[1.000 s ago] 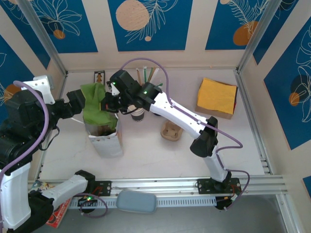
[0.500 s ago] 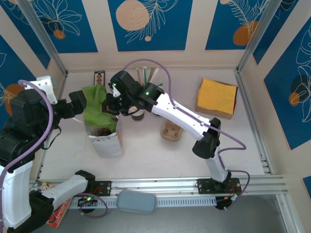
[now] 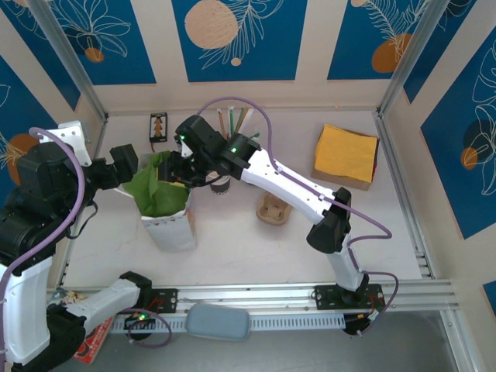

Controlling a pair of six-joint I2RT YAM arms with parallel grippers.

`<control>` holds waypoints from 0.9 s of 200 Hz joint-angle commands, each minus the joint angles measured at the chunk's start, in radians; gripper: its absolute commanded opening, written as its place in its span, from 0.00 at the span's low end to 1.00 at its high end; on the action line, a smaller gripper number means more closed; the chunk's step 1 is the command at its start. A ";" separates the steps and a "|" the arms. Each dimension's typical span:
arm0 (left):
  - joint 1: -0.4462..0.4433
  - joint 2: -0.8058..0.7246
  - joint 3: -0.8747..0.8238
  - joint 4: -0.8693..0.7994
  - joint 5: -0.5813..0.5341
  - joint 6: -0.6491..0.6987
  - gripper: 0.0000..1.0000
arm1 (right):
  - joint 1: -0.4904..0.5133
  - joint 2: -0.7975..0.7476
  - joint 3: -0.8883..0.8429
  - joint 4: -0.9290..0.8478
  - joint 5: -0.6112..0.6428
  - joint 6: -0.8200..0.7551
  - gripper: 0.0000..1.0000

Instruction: Pack the takeout coffee

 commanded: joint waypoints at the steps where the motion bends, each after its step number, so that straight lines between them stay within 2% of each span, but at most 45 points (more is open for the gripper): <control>1: 0.011 -0.005 -0.007 0.017 -0.009 0.016 1.00 | -0.002 -0.018 -0.001 -0.021 0.007 -0.003 0.41; 53: 0.011 -0.004 -0.011 0.016 -0.006 0.016 1.00 | 0.003 -0.008 0.042 -0.039 0.028 -0.035 0.45; 118: 0.011 -0.004 -0.023 0.021 0.000 0.016 1.00 | 0.012 0.065 0.201 -0.101 0.026 -0.101 0.45; 180: 0.011 0.011 -0.053 0.036 -0.006 0.015 1.00 | 0.014 0.029 0.301 -0.156 0.126 -0.246 0.48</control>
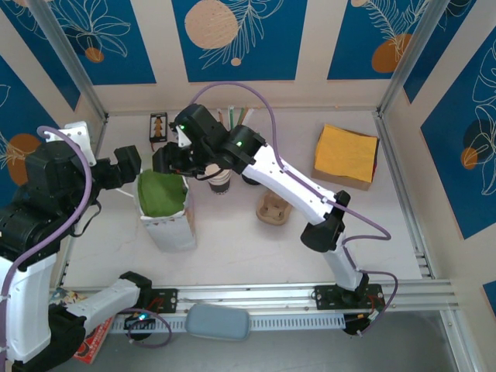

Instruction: Pack the takeout coffee

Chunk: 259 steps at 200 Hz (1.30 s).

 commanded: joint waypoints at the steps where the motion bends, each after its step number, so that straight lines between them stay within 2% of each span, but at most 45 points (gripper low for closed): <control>1: 0.011 0.013 -0.015 0.029 -0.007 0.013 1.00 | 0.007 -0.027 0.051 -0.040 0.067 -0.099 0.49; 32: 0.011 0.052 -0.019 0.051 -0.011 0.003 1.00 | -0.002 -0.091 0.032 -0.070 0.165 -0.173 0.51; 57: 0.013 0.104 -0.010 0.080 -0.035 0.022 1.00 | -0.033 -0.168 -0.047 -0.075 0.207 -0.206 0.51; 77: 0.020 0.159 0.009 0.107 -0.046 0.036 1.00 | -0.066 -0.247 -0.148 -0.046 0.217 -0.221 0.55; 116: 0.071 0.262 0.028 0.177 -0.017 0.054 1.00 | -0.148 -0.378 -0.322 0.014 0.218 -0.229 0.56; 124: 0.091 0.280 0.027 0.193 -0.005 0.055 1.00 | -0.167 -0.399 -0.348 0.012 0.220 -0.233 0.57; 130: 0.107 0.294 0.025 0.205 0.007 0.058 1.00 | -0.181 -0.417 -0.371 0.012 0.227 -0.235 0.61; 174: 0.259 0.401 0.001 0.280 0.122 0.039 1.00 | -0.309 -0.579 -0.594 0.051 0.269 -0.252 0.68; 185: 0.298 0.420 -0.007 0.294 0.143 0.032 1.00 | -0.347 -0.624 -0.660 0.066 0.284 -0.248 0.75; 198: 0.341 0.437 -0.027 0.313 0.158 0.032 1.00 | -0.397 -0.672 -0.733 0.085 0.288 -0.250 0.77; 259: 0.631 0.466 -0.243 0.429 0.289 -0.016 1.00 | -0.660 -0.817 -1.011 0.119 0.311 -0.298 0.91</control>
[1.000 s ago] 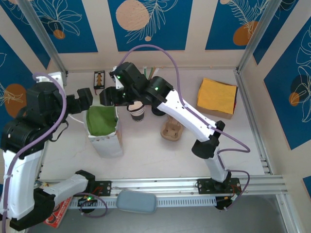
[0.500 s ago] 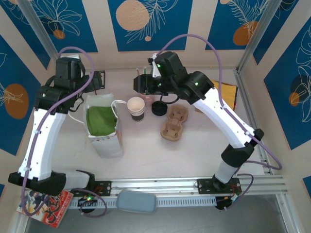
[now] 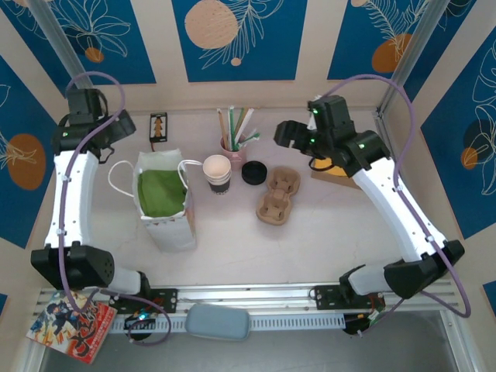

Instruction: Pack the takeout coffee

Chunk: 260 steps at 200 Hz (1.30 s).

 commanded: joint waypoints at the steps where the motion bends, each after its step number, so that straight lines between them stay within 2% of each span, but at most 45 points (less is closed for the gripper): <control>1: 0.096 0.011 -0.078 0.069 0.082 -0.039 1.00 | -0.079 -0.046 -0.092 0.037 0.027 -0.041 0.91; 20: 0.130 0.023 -0.164 0.116 0.062 -0.047 1.00 | -0.162 -0.061 -0.176 0.055 0.033 -0.058 0.94; 75: 0.133 0.030 -0.423 0.301 -0.062 -0.023 1.00 | -0.326 -0.052 -0.407 0.223 0.123 -0.163 0.98; 113: 0.126 0.002 -0.665 0.523 -0.042 0.002 1.00 | -0.383 0.015 -0.523 0.375 0.180 -0.260 0.99; 162: 0.036 -0.021 -0.862 0.795 -0.067 0.100 1.00 | -0.403 0.107 -0.574 0.442 0.194 -0.337 0.99; 209: 0.016 -0.012 -0.967 0.986 0.019 0.142 1.00 | -0.400 0.053 -0.717 0.651 0.151 -0.436 0.99; 260: 0.015 0.010 -0.979 1.009 0.043 0.119 1.00 | -0.392 0.031 -0.743 0.658 0.131 -0.449 0.99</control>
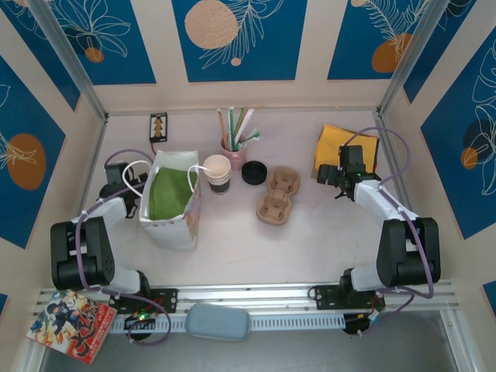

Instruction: Pack the takeout coffee

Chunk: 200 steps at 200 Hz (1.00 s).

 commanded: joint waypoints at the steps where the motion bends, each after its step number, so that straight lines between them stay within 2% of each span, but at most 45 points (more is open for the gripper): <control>1: -0.006 0.004 -0.005 0.056 0.041 0.009 1.00 | 0.007 -0.026 0.008 0.039 -0.017 -0.027 0.99; 71: -0.011 0.002 -0.055 0.118 0.105 0.002 1.00 | 0.065 -0.031 0.022 0.022 -0.041 -0.041 0.99; 99: -0.015 0.007 -0.059 0.119 0.102 0.006 1.00 | 0.155 -0.051 0.144 -0.123 -0.054 0.035 0.99; 133: -0.015 0.007 -0.060 0.120 0.092 0.006 1.00 | 0.321 -0.060 0.326 -0.324 -0.123 0.205 1.00; 155: -0.017 0.014 -0.060 0.126 0.091 0.002 1.00 | 0.435 -0.042 0.434 -0.412 -0.188 0.349 0.89; 173: -0.017 0.020 -0.058 0.131 0.084 -0.007 1.00 | 0.516 -0.002 0.520 -0.455 -0.243 0.437 0.73; 185: -0.017 0.022 -0.060 0.133 0.079 -0.007 1.00 | 0.578 0.026 0.566 -0.458 -0.263 0.477 0.66; 200: -0.018 0.023 -0.058 0.133 0.066 -0.009 1.00 | 0.650 0.063 0.619 -0.459 -0.265 0.515 0.64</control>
